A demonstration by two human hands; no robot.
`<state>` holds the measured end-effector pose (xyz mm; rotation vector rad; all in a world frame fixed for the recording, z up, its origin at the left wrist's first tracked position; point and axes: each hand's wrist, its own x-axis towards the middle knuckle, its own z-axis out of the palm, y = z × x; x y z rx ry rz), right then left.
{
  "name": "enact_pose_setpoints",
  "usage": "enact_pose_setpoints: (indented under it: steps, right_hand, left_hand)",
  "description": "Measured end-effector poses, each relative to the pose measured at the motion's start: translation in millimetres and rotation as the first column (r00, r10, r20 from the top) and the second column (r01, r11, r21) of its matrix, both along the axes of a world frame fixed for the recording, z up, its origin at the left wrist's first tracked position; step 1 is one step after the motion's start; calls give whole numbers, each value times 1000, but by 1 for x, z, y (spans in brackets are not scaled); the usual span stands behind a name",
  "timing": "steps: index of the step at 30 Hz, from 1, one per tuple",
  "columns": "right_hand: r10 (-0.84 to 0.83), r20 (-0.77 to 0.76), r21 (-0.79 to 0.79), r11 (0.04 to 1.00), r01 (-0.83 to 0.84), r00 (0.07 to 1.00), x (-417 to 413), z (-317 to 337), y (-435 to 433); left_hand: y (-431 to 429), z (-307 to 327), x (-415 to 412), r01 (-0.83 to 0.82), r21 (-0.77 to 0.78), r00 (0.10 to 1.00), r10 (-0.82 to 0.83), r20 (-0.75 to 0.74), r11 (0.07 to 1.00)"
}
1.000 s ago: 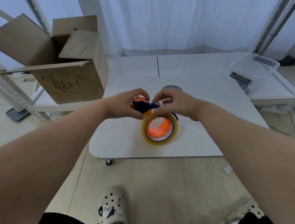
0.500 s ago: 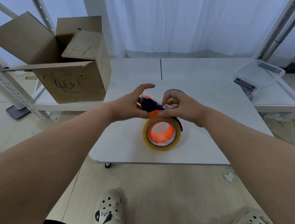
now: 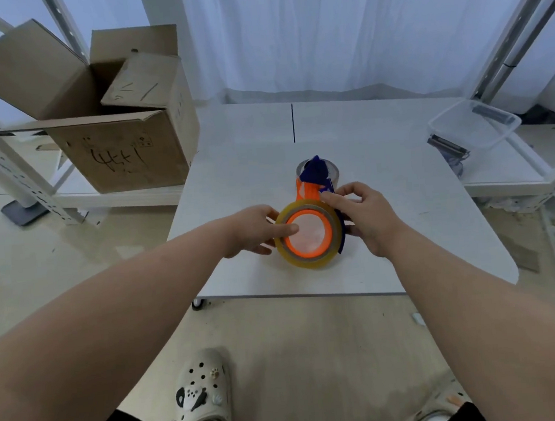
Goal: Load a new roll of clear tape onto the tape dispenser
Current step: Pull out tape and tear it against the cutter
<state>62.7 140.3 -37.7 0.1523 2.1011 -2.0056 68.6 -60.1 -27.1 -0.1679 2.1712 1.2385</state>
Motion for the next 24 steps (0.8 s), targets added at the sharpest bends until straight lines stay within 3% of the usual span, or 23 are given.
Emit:
enact_pose_setpoints:
  steps: [5, 8, 14, 20, 24]
  right_hand:
    - [-91, 39, -108, 990, 95, 995, 0, 7, 14]
    - [-136, 23, -91, 986, 138, 990, -10, 22, 32]
    - [-240, -1, 55, 969, 239, 971, -26, 40, 73]
    - [-140, -38, 246, 958, 145, 989, -46, 25, 108]
    - [-133, -44, 411, 901, 139, 990, -64, 4, 108]
  left_hand:
    - [10, 2, -5, -81, 168, 993, 95, -76, 982]
    - [31, 14, -13, -80, 221, 981, 116, -157, 972]
    - [90, 23, -39, -84, 290, 980, 132, -151, 953]
    - [137, 7, -66, -204, 288, 967, 238, -90, 936]
    - [153, -8, -81, -283, 160, 952, 296, -70, 946]
